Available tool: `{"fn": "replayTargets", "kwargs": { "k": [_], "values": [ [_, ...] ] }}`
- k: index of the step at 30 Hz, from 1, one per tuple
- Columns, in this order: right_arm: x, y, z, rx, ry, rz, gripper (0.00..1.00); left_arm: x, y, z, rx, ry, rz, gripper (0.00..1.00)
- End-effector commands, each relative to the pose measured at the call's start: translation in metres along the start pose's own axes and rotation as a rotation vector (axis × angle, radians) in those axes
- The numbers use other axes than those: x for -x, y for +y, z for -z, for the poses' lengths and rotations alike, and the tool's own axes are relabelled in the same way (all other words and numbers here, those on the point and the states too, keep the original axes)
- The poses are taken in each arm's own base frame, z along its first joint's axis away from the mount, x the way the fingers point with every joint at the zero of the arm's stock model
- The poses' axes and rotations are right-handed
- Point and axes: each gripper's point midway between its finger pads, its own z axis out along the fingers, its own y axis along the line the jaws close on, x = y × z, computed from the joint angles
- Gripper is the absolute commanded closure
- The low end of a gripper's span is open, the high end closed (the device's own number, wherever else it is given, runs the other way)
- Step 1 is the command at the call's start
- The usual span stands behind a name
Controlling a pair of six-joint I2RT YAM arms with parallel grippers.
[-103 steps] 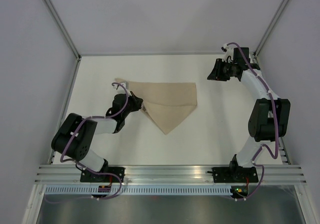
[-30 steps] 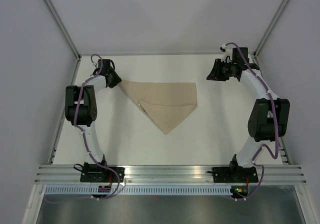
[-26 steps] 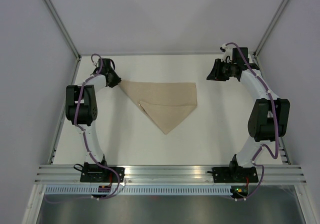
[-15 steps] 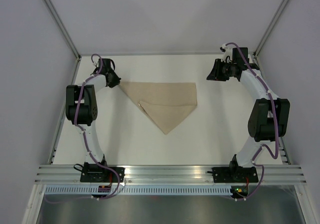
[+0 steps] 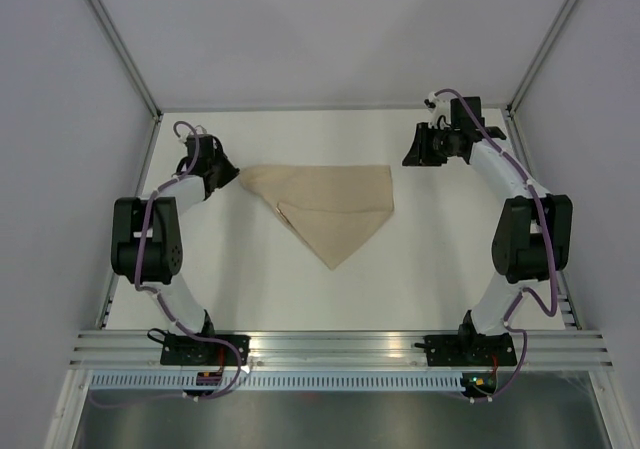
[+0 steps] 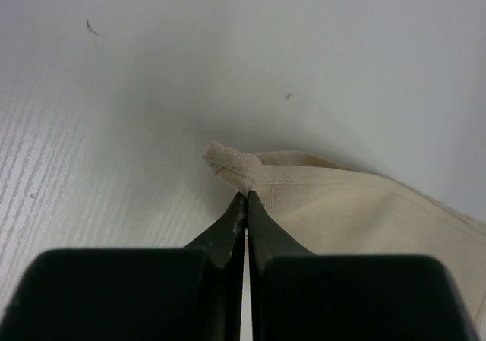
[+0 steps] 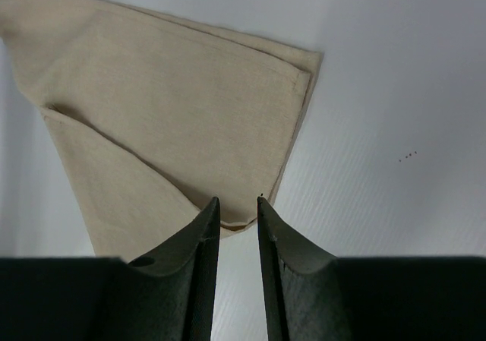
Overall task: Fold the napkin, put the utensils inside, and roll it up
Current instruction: Fold the napkin at the center of the board.
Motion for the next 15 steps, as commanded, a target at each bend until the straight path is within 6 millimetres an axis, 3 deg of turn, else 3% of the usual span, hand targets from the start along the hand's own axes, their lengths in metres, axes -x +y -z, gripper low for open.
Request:
{"fn": "replayTargets", "kwargs": {
  "k": [1,3,4,6,7,11,15],
  "values": [
    [-0.001,0.012,-0.006,0.019,0.024,0.039,0.68,0.038,-0.039,0.030,-0.176,-0.153,-0.075,0.98],
    [-0.004,0.017,-0.010,0.021,0.039,0.055,0.68,0.038,-0.042,0.042,-0.209,-0.184,-0.089,0.98],
    [-0.007,0.018,-0.011,0.021,0.052,0.066,0.68,0.044,-0.055,0.050,-0.282,-0.220,-0.113,0.98],
    [-0.009,0.025,-0.016,0.024,0.067,0.086,0.69,0.037,-0.061,0.056,-0.335,-0.213,-0.133,0.98],
    [-0.010,0.025,-0.018,0.018,0.070,0.093,0.68,0.037,-0.076,0.063,-0.426,-0.216,-0.166,0.98],
    [-0.009,0.033,-0.023,0.014,0.077,0.125,0.69,0.014,-0.102,0.082,-0.652,-0.175,-0.238,0.98],
    [-0.012,0.041,-0.029,0.015,0.089,0.148,0.69,-0.022,-0.127,0.100,-0.857,-0.104,-0.318,0.98]
  ]
}}
